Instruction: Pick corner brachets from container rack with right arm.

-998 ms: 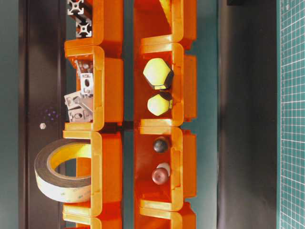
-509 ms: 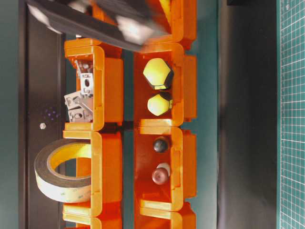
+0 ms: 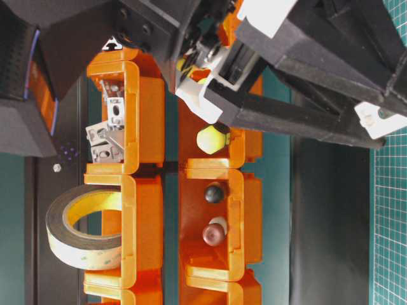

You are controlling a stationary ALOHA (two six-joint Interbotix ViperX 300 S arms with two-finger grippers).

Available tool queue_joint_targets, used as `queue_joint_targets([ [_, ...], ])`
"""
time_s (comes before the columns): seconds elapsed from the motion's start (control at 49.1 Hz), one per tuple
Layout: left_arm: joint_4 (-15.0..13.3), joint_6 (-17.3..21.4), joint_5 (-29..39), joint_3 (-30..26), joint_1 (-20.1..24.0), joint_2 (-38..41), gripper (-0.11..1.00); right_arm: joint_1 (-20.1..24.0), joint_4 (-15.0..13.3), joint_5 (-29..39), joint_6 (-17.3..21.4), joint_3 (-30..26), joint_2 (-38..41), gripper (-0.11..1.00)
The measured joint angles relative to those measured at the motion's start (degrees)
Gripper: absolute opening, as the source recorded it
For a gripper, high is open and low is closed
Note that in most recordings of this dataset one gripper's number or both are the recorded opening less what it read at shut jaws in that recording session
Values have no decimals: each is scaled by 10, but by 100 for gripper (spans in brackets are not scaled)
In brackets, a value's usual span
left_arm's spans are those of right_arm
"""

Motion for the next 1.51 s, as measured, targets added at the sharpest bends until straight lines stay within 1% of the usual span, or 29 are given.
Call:
queue_joint_targets([
  [0.306,0,1,1,-1,0,0,0,-1,0,0,0,1,2,39],
  [0.591,0,1,0,-1,-1,3,0,-11,0,0,4,1,2,38],
  [0.631,0,1,1,0,-1,4,0,-12,0,0,4,1,2,43],
  [0.733,0,1,1,-1,-3,4,0,-14,0,-1,4,1,2,71],
  [0.774,-1,1,0,0,-3,4,0,-14,0,-3,4,0,2,78],
  [0.794,0,1,1,0,-3,4,0,-15,0,-4,4,0,2,79],
  [0.917,-1,1,1,0,-3,4,0,-14,0,-17,5,0,2,76],
  [1.182,-1,0,2,0,-4,4,0,-11,0,-25,7,1,-15,77],
  [1.344,0,0,2,0,-10,3,0,0,2,-25,8,8,-73,76],
  [1.426,0,-1,3,0,-19,0,0,8,4,-18,13,24,-115,76],
  [1.507,0,-1,3,0,-28,-4,0,16,8,-18,26,44,-160,76],
])
